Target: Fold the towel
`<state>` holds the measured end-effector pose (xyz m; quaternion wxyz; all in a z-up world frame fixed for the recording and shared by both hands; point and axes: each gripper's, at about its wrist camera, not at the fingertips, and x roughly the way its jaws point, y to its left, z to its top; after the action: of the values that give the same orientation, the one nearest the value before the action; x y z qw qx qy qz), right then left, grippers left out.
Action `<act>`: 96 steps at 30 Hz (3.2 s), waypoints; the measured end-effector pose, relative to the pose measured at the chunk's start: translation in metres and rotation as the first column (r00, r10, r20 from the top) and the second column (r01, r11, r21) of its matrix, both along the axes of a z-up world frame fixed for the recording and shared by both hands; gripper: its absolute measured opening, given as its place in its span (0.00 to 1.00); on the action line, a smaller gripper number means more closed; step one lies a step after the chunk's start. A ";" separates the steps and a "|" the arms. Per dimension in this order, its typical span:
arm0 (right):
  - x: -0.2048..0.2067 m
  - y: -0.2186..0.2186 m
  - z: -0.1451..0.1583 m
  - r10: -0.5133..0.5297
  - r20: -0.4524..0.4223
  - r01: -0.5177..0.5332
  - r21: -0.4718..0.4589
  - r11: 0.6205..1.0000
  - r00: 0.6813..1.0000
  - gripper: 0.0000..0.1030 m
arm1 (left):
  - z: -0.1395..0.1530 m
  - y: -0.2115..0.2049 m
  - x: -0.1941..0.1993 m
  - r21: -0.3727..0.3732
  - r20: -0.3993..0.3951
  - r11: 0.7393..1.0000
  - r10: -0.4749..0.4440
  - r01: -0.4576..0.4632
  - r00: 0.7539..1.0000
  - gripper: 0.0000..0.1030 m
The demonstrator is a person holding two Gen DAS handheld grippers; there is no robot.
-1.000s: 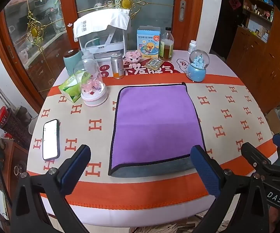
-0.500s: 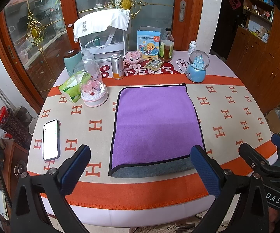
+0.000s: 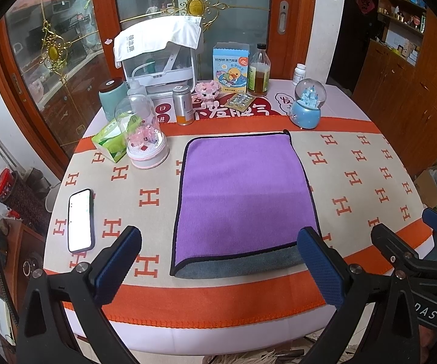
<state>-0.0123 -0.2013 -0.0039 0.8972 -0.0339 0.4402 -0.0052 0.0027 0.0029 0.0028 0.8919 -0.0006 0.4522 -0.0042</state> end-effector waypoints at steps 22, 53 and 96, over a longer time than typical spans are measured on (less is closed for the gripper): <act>-0.001 0.003 -0.001 0.003 0.000 -0.003 0.000 1.000 1.000 0.99 | -0.002 0.000 -0.005 0.016 -0.005 1.000 0.002 -0.002 1.000 0.99; -0.006 0.010 0.000 0.008 0.011 -0.008 -0.001 1.000 1.000 0.99 | 0.003 0.002 -0.004 0.017 0.013 1.000 0.017 -0.018 1.000 0.99; 0.031 -0.003 -0.027 0.032 -0.050 -0.033 -0.017 0.999 0.998 0.92 | -0.044 0.043 0.028 0.022 -0.041 0.999 0.049 -0.048 0.998 0.99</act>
<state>0.0184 -0.2041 -0.0310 0.8857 -0.0494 0.4617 0.0061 0.0307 0.0464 -0.0415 0.8821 -0.0021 0.4706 0.0224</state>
